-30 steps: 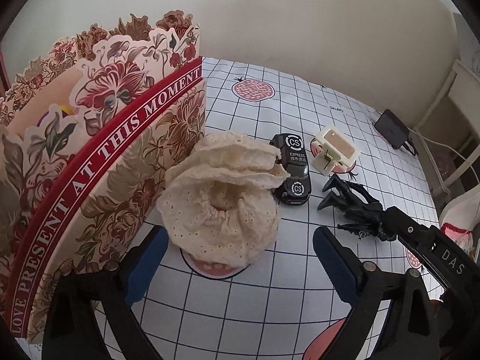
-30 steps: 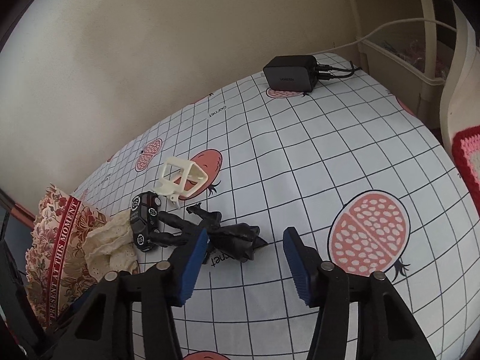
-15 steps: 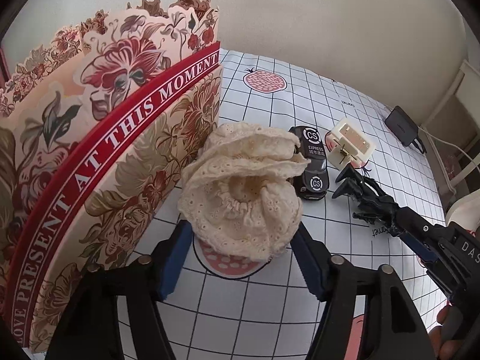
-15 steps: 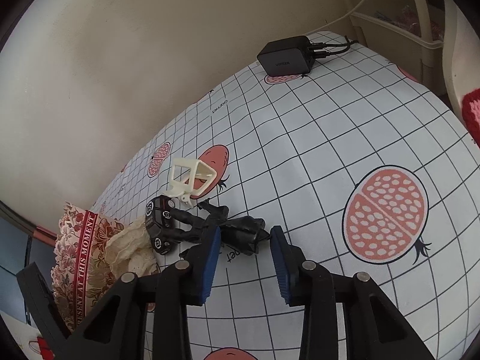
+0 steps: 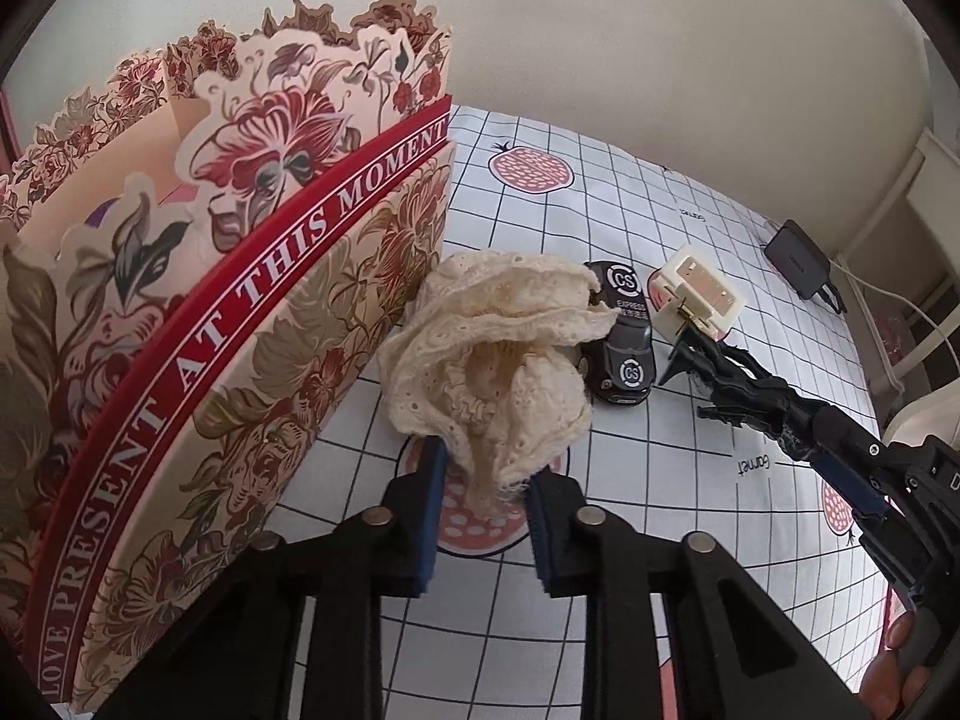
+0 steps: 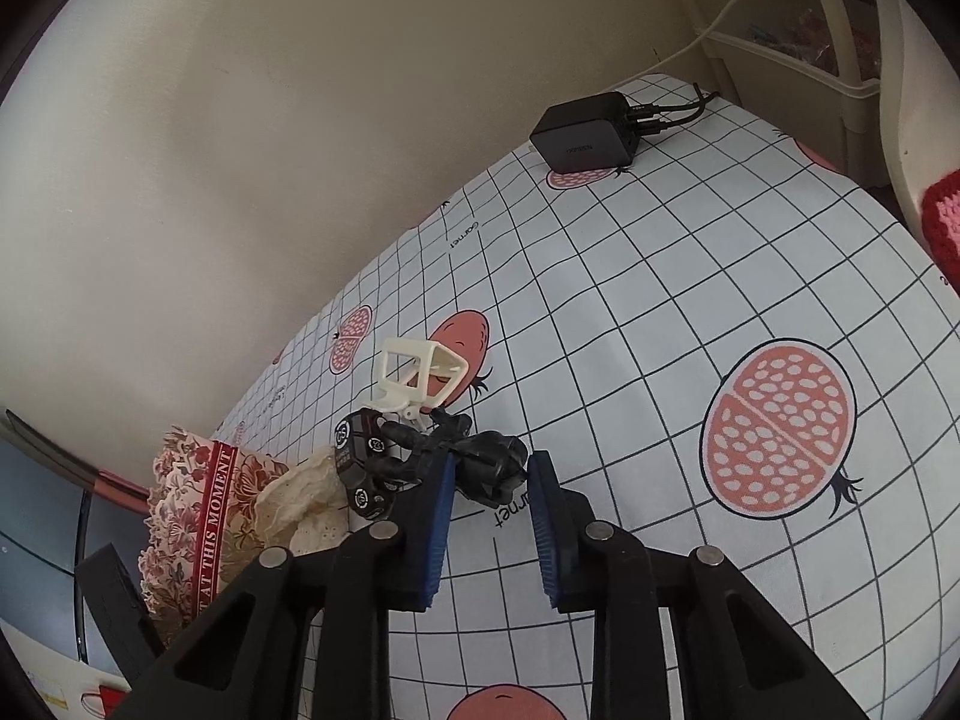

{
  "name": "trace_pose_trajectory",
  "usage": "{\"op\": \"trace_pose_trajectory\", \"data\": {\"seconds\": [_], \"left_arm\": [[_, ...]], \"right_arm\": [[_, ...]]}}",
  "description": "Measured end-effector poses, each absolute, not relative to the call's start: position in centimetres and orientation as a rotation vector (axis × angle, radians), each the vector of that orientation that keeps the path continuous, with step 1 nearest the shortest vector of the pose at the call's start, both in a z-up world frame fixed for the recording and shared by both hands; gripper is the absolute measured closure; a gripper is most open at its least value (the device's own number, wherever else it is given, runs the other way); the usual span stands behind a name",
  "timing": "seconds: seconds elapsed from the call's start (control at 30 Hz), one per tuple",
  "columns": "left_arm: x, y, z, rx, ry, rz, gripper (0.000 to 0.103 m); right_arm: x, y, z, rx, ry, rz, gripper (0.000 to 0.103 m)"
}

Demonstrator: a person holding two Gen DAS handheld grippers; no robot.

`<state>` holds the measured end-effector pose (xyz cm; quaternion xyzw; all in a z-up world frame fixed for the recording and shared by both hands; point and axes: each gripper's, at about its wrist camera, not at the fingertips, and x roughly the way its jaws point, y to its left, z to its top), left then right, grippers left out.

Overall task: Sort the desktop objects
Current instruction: 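Grasp the cream lace cloth with the left tool while the right tool reaches the black robot figure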

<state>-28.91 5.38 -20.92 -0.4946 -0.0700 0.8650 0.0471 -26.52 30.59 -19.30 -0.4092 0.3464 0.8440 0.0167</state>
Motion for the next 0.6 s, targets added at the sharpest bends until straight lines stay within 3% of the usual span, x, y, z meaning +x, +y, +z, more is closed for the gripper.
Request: {"op": "trace_pose_trajectory", "data": {"seconds": [0.1, 0.2, 0.3, 0.6], "left_arm": [[-28.9, 5.4, -20.7, -1.495, -0.221, 2.627, 0.092], [-28.8, 5.4, -20.4, -1.48, -0.227, 2.618, 0.095], [-28.7, 5.1, -19.9, -1.455, -0.236, 2.621, 0.096], [-28.2, 4.2, -17.8, -1.37, -0.273, 2.64, 0.096]], "right_arm": [[-26.3, 30.3, -18.9, -1.275, 1.081, 2.629, 0.078], [-26.1, 30.0, -18.4, -1.271, 1.072, 2.641, 0.079], [-25.9, 29.7, -17.6, -1.249, 1.082, 2.667, 0.095], [-25.7, 28.5, -16.4, -1.241, 1.008, 2.719, 0.095]]}}
